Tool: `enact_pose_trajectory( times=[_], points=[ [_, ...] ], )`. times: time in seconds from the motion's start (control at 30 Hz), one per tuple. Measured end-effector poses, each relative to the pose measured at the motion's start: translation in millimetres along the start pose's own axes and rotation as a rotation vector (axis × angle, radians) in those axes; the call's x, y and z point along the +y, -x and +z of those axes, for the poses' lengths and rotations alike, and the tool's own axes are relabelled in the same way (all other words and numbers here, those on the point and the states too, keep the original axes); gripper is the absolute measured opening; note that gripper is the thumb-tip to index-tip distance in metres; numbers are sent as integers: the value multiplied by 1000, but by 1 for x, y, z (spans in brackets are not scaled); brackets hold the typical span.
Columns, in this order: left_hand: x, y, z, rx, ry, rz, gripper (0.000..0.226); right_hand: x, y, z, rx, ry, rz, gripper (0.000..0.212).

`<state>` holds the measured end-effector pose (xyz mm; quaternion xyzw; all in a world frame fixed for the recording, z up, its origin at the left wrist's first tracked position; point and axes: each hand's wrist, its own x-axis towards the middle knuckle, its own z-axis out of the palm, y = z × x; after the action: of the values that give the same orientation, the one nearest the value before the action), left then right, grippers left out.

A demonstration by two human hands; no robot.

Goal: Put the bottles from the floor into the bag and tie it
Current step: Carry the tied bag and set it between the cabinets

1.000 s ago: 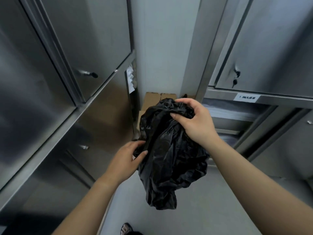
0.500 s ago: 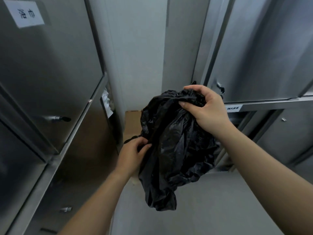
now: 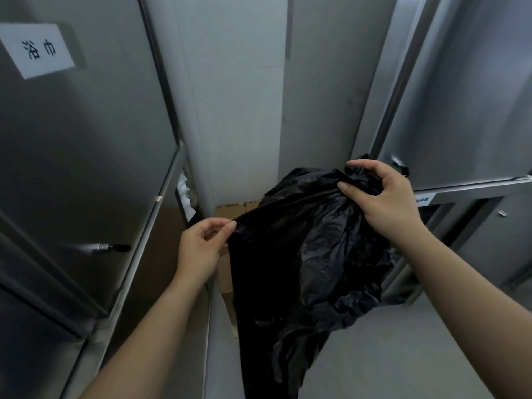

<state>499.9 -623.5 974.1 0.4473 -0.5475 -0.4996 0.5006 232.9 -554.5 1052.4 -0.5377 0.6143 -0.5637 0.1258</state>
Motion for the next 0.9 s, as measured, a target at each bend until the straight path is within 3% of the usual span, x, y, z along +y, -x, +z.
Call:
enact_pose_trajectory(
  times=[0.3,0.67,0.9],
  points=[
    [51,-80,19,229,260,31,9,7,-74,36,-64,-48,-84,31],
    [142,-192,23,420,228,343,12,-21,-215,85,-2,-293,-216,32],
    [138,-270,36,441,194,298,13,-5,-273,138,-49,-363,-165,33]
  ],
)
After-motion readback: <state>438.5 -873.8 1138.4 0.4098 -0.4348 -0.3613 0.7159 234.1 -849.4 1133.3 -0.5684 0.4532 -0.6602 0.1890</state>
